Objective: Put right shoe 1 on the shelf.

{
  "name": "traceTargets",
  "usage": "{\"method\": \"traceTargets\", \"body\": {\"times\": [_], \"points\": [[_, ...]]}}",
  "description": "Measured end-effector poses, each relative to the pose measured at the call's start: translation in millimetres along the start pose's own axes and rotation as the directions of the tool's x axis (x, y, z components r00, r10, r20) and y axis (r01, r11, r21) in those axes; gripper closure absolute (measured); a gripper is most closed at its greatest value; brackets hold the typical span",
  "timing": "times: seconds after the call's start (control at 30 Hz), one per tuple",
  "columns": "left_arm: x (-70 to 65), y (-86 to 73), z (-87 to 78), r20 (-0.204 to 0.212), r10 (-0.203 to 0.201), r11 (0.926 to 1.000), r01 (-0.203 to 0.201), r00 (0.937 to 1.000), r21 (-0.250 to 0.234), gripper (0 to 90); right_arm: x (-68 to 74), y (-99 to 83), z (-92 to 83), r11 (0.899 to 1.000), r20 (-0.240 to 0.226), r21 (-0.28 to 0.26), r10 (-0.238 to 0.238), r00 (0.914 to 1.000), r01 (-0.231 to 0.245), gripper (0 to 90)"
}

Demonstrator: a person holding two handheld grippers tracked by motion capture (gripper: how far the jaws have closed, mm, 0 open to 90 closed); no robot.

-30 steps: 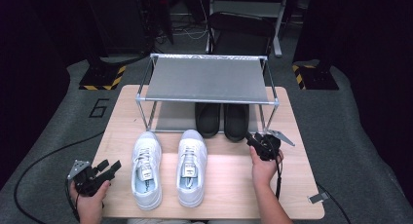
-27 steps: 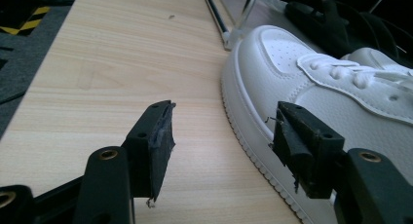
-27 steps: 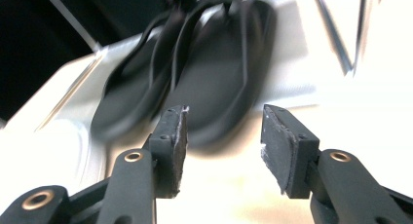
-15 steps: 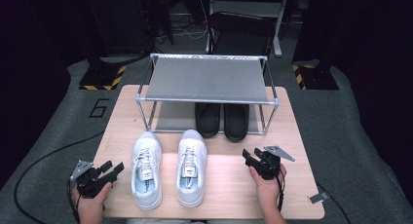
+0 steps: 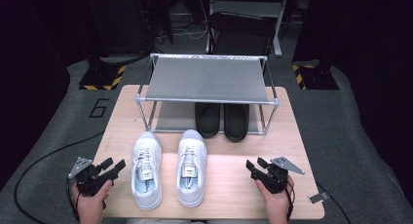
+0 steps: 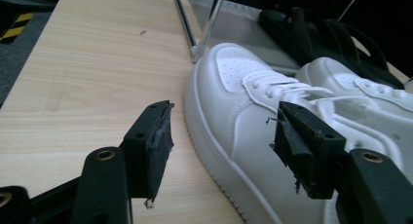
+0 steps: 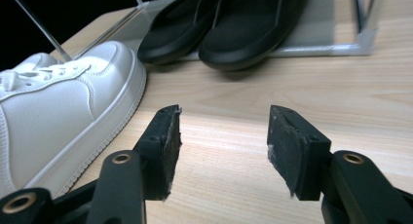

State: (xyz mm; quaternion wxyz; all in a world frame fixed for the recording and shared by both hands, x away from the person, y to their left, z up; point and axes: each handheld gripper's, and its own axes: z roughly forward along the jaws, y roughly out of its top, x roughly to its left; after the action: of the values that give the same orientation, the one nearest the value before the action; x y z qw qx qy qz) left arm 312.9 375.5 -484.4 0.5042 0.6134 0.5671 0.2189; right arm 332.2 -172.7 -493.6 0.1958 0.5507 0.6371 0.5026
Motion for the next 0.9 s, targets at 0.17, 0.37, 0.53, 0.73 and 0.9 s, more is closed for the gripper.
{"method": "traceTargets", "body": {"times": [0.17,0.37,0.53,0.73,0.9], "points": [[-10.3,1.2,-4.4,0.012,0.029,0.9994,-0.030,0.9995,0.019,40.0,-5.9,-4.7,-12.5,1.000,0.045,-0.029,-0.003,0.9990,0.004,46.9],[-16.5,-0.9,-1.8,0.034,0.037,0.9988,-0.038,0.9987,0.032,41.7,-14.1,-11.2,-13.7,0.998,0.030,-0.042,0.047,0.9985,-0.045,47.4],[-18.3,-3.4,-1.9,0.038,0.028,0.9990,-0.030,0.9989,0.034,43.6,-15.9,-13.5,-12.6,0.998,0.034,-0.032,0.060,0.9976,-0.059,47.0],[-25.4,1.7,-8.7,0.057,0.040,0.9990,-0.041,0.9976,0.018,43.7,-13.3,-14.3,-11.9,0.999,0.041,-0.036,0.037,0.9985,-0.036,46.6],[-32.4,1.0,-10.1,0.068,0.046,0.9989,-0.046,0.9966,-0.001,44.7,-12.5,-15.9,-10.0,0.999,0.045,-0.027,0.037,0.9983,-0.035,45.9]]}}
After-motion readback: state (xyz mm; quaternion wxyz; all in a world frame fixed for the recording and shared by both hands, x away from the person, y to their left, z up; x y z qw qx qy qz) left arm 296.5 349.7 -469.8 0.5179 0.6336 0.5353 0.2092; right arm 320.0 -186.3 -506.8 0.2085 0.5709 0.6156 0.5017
